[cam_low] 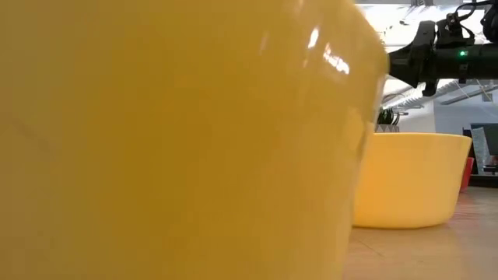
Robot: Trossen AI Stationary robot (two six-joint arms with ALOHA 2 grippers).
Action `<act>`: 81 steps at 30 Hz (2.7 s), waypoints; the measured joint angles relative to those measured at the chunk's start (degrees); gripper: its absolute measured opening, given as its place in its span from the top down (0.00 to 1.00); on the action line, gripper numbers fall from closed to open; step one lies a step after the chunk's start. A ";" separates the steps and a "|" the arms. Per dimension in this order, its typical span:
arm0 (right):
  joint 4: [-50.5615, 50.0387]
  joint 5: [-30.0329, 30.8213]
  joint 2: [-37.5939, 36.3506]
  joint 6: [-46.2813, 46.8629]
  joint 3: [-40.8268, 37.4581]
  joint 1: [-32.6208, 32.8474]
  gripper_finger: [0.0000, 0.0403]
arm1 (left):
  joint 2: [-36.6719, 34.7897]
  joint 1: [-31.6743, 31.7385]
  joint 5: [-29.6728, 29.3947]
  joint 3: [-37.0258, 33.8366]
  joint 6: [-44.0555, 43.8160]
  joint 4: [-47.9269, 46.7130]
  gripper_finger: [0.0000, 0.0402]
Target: Pick & Place Mini bowls
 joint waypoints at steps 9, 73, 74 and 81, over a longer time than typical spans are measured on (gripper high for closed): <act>0.01 0.00 0.00 0.01 -0.01 0.00 0.61 | 0.00 -0.01 0.00 0.01 0.00 0.00 0.56; -0.52 -8.74 0.40 0.59 0.00 0.00 0.61 | 0.00 -0.02 0.00 -0.01 0.00 0.00 0.56; -0.92 -12.56 0.73 1.15 0.00 0.00 0.61 | 0.00 -0.02 0.00 -0.01 0.00 0.00 0.56; -1.32 -22.75 5.92 6.27 1.06 0.31 0.61 | 0.00 0.00 0.00 0.00 0.00 0.01 0.56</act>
